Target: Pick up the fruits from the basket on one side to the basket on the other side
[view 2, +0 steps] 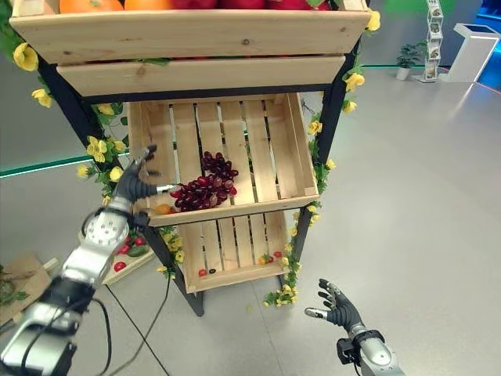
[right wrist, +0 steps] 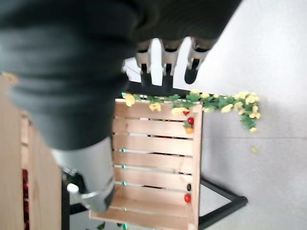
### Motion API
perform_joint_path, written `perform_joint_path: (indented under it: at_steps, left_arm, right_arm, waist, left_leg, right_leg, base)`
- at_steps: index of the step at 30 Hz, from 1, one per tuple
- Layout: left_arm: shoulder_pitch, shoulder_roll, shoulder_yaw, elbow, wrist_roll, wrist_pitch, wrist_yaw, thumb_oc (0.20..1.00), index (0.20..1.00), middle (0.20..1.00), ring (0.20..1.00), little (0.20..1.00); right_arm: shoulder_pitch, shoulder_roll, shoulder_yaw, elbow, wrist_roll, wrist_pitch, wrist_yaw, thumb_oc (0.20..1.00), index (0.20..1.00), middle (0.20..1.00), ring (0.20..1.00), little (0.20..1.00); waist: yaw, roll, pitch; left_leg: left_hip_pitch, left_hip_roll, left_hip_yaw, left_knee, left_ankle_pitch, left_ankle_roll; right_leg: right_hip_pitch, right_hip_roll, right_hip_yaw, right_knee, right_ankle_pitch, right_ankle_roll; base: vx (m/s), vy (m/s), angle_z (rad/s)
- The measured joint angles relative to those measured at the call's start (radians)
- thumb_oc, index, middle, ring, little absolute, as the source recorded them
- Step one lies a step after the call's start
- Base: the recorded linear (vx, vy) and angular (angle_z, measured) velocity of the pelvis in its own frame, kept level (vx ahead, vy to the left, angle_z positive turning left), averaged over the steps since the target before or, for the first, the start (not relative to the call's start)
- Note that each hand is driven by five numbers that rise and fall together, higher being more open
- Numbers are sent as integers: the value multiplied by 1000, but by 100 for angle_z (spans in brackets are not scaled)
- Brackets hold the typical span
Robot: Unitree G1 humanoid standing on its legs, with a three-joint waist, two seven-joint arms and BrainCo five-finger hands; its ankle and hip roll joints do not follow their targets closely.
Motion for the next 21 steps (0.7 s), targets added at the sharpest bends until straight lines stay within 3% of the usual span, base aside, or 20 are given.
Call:
perform_joint_path:
  at_steps: [7,21]
  left_arm:
    - [49,-11,29,-44,-184,-2,-78,1000,1000,1000,1000,1000]
    - [328,-127,95,-195,-199,-22,-201,1000,1000,1000,1000,1000]
  right_arm:
    - [6,5,-16,2,0,0,1,1000,1000,1000,1000,1000]
    - [24,7,-61,-5,1,-6,21,1000,1000,1000,1000,1000]
  waist:
    - [22,1,1]
    - [71,12,13]
  left_leg:
    - [2,-1,-1,0,0,0]
    - [1,-4,-30,0,3,4]
  right_leg:
    - [5,-1,-4,-1,-1,2]
    - [22,-7,-30,-2,-10,5]
  base:
    - [0,1,0]
    - [-5,10,5]
